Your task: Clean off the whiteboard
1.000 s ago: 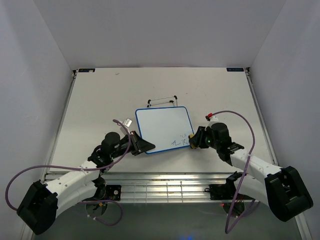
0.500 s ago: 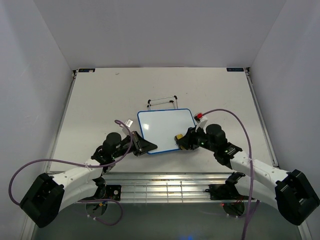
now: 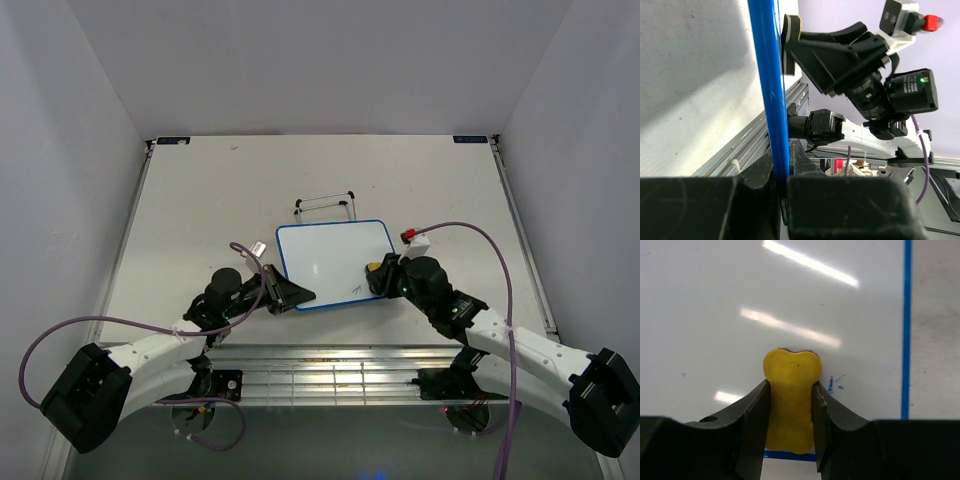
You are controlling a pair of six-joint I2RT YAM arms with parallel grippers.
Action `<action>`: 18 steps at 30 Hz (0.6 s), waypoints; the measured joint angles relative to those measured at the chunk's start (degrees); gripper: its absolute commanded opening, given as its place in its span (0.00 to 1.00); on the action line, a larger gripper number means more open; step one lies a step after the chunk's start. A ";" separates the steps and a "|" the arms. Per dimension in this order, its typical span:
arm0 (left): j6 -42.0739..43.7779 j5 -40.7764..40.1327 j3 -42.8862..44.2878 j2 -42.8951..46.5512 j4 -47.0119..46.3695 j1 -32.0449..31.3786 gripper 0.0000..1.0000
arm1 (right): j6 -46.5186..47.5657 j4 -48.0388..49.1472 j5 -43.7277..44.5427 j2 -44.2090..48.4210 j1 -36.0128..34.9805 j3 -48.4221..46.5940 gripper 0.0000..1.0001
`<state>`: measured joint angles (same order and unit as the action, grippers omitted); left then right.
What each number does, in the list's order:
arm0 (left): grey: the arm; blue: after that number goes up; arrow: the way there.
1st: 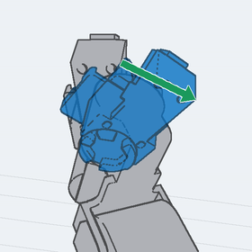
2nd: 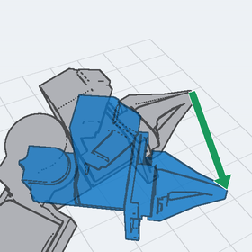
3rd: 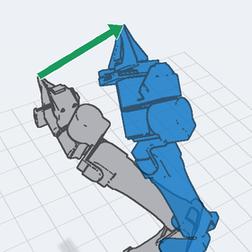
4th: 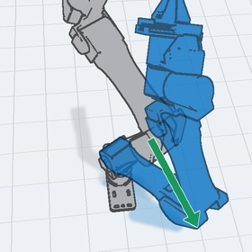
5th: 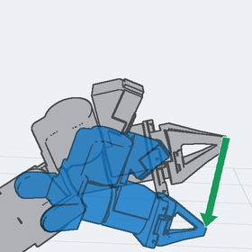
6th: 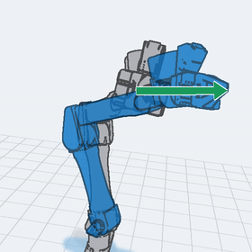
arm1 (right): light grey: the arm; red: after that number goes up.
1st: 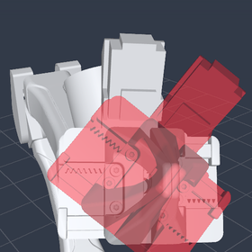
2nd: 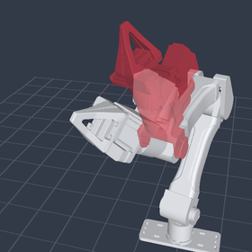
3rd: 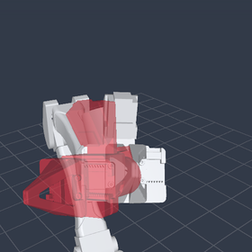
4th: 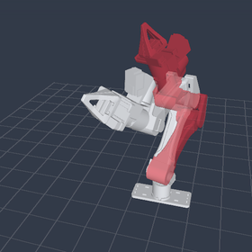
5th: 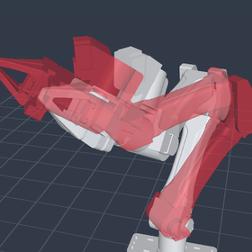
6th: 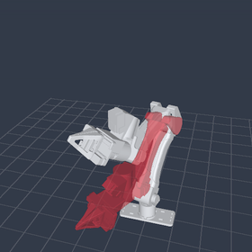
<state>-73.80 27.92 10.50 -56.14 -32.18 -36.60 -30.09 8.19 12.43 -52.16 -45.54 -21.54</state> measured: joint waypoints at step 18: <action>-1.64 1.09 -0.63 0.63 -0.13 0.00 0.00 | -4.76 -0.04 4.66 -1.53 -3.85 -0.59 0.09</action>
<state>-75.44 29.02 9.87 -55.51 -32.32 -36.60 -34.85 8.14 17.08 -53.69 -49.39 -22.13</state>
